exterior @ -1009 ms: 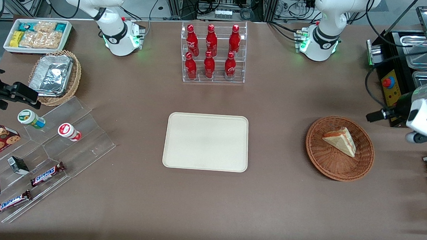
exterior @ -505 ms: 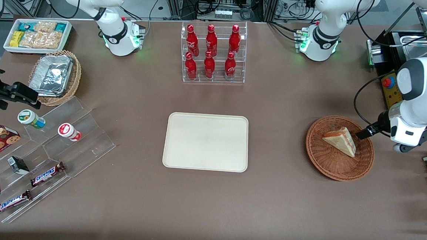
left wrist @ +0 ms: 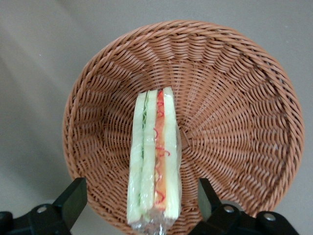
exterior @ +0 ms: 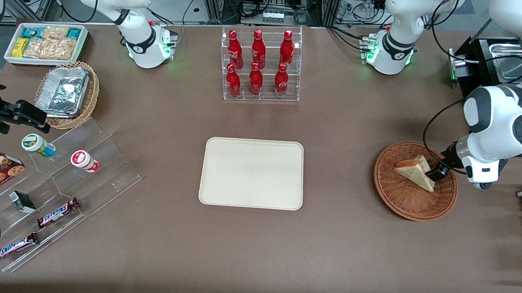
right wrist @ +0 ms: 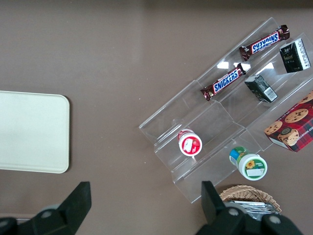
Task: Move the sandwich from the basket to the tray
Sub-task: 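Close the left gripper on the sandwich and lift it from the basket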
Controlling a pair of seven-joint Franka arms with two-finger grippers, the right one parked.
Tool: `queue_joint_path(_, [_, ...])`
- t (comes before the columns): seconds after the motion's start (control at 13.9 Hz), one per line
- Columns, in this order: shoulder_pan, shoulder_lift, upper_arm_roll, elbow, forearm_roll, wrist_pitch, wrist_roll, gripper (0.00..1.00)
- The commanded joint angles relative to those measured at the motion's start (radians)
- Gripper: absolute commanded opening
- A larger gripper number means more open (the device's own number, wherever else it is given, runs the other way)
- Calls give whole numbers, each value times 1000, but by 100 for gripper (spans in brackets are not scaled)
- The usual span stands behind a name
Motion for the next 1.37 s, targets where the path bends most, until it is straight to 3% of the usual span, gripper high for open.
queue_joint_path(0.0, [-7,47,1,-17,9,82,-83,100])
queue_joint_path(0.5, [-54,131,1,-39,9,174,-160,96])
queue_joint_path(0.58, [-70,136,1,-40,10,174,-160,83])
queue_joint_path(0.72, [-71,136,1,-40,15,166,-155,47])
queue_joint_path(0.79, [-71,133,1,-40,17,163,-151,36])
queue_joint_path(0.94, [-71,125,2,-39,17,148,-143,31])
queue_joint_path(1.15, [-71,90,1,-22,108,56,-154,29])
queue_joint_path(1.3, [-88,53,-7,38,112,-48,-154,25])
